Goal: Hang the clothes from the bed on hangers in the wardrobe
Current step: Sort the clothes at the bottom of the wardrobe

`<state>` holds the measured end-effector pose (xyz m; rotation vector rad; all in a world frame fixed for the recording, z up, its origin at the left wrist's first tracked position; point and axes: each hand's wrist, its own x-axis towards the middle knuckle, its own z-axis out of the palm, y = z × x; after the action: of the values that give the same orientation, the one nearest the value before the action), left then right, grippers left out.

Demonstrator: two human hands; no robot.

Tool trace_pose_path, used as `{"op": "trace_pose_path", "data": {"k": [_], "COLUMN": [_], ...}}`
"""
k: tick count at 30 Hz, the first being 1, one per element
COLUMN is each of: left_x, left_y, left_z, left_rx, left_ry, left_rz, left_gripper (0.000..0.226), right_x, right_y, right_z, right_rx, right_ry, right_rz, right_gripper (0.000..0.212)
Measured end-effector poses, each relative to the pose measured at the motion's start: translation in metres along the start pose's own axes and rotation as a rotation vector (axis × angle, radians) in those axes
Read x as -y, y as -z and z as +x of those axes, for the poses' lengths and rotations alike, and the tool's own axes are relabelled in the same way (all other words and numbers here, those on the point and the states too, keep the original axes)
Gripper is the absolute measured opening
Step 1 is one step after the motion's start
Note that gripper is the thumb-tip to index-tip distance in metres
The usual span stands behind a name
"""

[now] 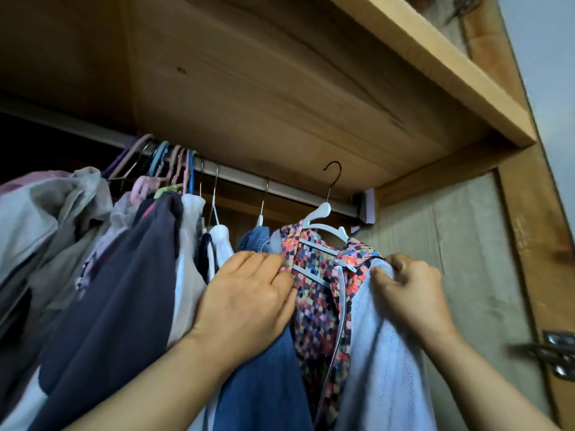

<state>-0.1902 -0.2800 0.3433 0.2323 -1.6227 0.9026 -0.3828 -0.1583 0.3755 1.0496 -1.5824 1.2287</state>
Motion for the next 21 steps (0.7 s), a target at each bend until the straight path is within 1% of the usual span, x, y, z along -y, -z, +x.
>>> {"op": "trace_pose_path", "data": {"k": [4, 5, 7, 10, 13, 16, 17, 19, 21], "left_x": [-0.011, -0.016, -0.034, -0.068, -0.098, -0.122, -0.128, -0.141, -0.154], "left_y": [-0.001, -0.002, -0.005, -0.007, -0.006, -0.001, -0.001, -0.004, -0.008], "left_z": [0.004, 0.004, 0.001, -0.003, -0.002, 0.004, 0.005, 0.006, 0.002], "left_rx": [0.023, 0.022, 0.024, 0.054, 0.157, 0.240, 0.284, 0.322, 0.341], "left_ry": [-0.038, -0.054, -0.097, -0.127, 0.021, 0.223, 0.257, 0.262, 0.194], "left_rz": [-0.058, -0.082, -0.149, -0.347, -0.558, -0.678, -0.701, -0.703, -0.686], "left_gripper": [0.025, 0.021, 0.018, 0.022, 0.040, 0.054, 0.058, 0.060, 0.061], "right_x": [-0.006, -0.008, -0.013, -0.018, -0.019, -0.017, -0.015, -0.011, -0.006], "right_y": [0.035, 0.046, 0.067, 0.099, 0.132, 0.167, 0.180, 0.206, 0.232], "right_z": [-0.026, -0.034, -0.051, -0.080, -0.114, -0.145, -0.155, -0.174, -0.193], "right_rx": [0.009, 0.021, 0.035, 0.049, 0.076, 0.101, 0.113, 0.132, 0.134], "right_ry": [0.009, 0.009, 0.008, 0.012, -0.019, -0.014, -0.018, -0.016, -0.007], "right_rz": [-0.055, -0.072, -0.109, -0.142, -0.142, -0.172, -0.186, -0.199, -0.184], "right_gripper": [0.038, 0.034, 0.021, 0.012, 0.011, 0.010, 0.008, 0.014, 0.021]}}
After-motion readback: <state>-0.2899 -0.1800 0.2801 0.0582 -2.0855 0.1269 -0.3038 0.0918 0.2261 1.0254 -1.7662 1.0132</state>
